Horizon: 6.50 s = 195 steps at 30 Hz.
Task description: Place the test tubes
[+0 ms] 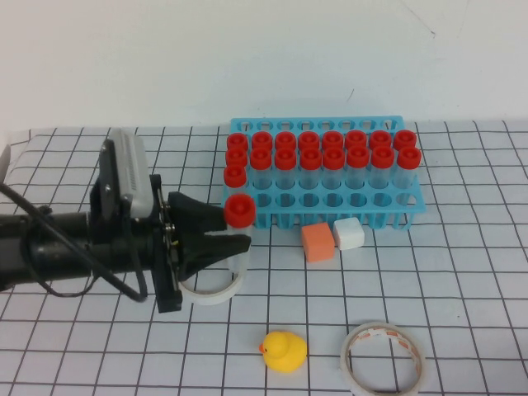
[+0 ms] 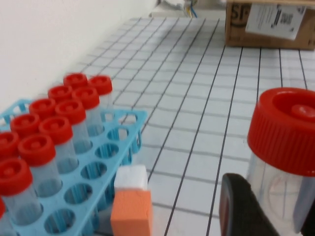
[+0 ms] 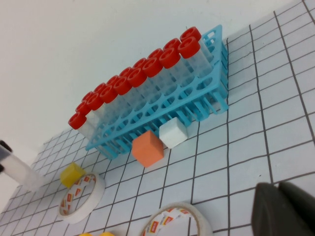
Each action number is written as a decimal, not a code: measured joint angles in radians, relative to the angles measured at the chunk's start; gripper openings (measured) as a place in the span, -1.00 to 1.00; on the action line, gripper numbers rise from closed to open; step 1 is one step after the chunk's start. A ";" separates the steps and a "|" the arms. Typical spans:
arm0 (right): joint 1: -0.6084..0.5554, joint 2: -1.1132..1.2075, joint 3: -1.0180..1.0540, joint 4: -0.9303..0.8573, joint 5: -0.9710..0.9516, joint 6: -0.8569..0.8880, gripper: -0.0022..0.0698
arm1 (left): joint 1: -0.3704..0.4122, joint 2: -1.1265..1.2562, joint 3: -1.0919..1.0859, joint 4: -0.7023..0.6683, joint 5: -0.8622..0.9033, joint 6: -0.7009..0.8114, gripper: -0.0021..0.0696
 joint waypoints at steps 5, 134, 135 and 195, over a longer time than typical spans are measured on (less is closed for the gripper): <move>0.000 0.000 0.000 0.004 0.000 0.000 -0.94 | 0.000 0.095 0.000 -0.004 -0.002 -0.025 -0.35; 0.000 0.000 0.000 0.027 0.000 -0.044 -0.94 | -0.581 -0.283 0.004 1.638 -0.454 -2.202 -0.35; 0.000 0.000 0.000 0.027 0.000 -0.045 -0.94 | -0.581 -0.348 0.058 1.638 -0.503 -2.211 -0.35; 0.412 1.510 -0.971 0.821 0.521 -1.686 0.48 | -0.581 -0.044 0.500 1.960 -2.292 -2.754 -0.35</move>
